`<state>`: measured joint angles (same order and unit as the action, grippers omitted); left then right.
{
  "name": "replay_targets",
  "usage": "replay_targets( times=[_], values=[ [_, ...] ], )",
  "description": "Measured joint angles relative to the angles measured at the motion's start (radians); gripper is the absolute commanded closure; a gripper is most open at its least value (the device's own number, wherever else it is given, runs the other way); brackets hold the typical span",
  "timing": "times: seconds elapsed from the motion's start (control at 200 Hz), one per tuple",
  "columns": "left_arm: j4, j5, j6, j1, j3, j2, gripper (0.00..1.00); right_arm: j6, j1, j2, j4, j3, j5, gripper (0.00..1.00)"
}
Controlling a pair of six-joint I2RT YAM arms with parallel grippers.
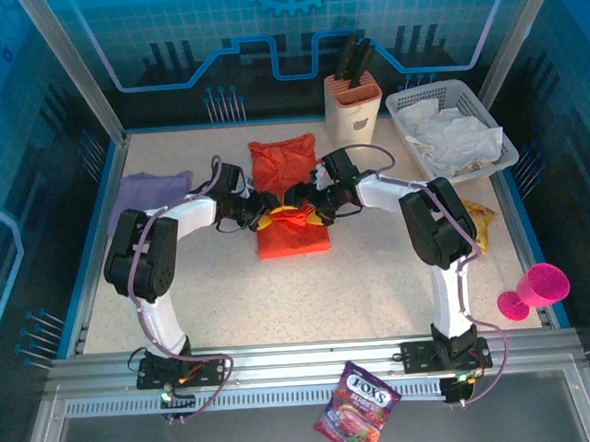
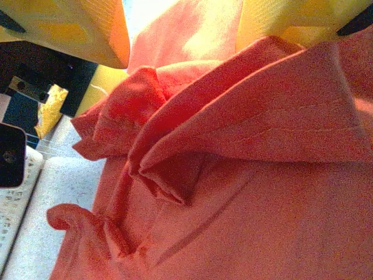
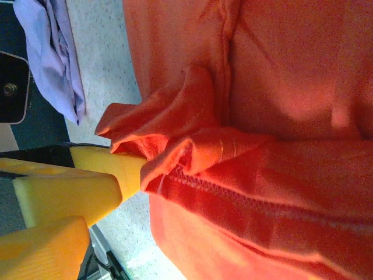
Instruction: Fold and stack the t-shirts
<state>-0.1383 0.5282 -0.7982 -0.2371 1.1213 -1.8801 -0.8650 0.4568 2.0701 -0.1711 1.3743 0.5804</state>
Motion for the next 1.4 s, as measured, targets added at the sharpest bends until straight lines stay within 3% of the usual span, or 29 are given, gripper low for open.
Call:
replay_targets(
  times=[0.365, 0.56, 0.931, 1.171, 1.401],
  values=[
    [-0.052, 0.001, 0.043, 0.054, 0.268, -0.117, 0.49, -0.040, -0.027, 0.081, 0.009, 0.182, -0.003, 0.06],
    [-0.114, -0.006, 0.078, 0.070, 0.327, -0.098, 0.49, -0.052, -0.039, 0.111, 0.015, 0.208, 0.000, 0.06],
    [-0.056, 0.030, 0.027, 0.063, -0.006, 0.131, 0.48, -0.006, -0.059, -0.068, 0.030, 0.069, 0.013, 0.04],
    [0.088, 0.074, -0.077, -0.020, -0.071, 0.098, 0.49, -0.001, -0.059, -0.241, 0.057, -0.099, 0.014, 0.03],
    [0.186, 0.082, -0.120, -0.027, -0.061, -0.032, 0.49, -0.053, -0.051, -0.261, 0.110, -0.252, 0.014, 0.03]
  ],
)
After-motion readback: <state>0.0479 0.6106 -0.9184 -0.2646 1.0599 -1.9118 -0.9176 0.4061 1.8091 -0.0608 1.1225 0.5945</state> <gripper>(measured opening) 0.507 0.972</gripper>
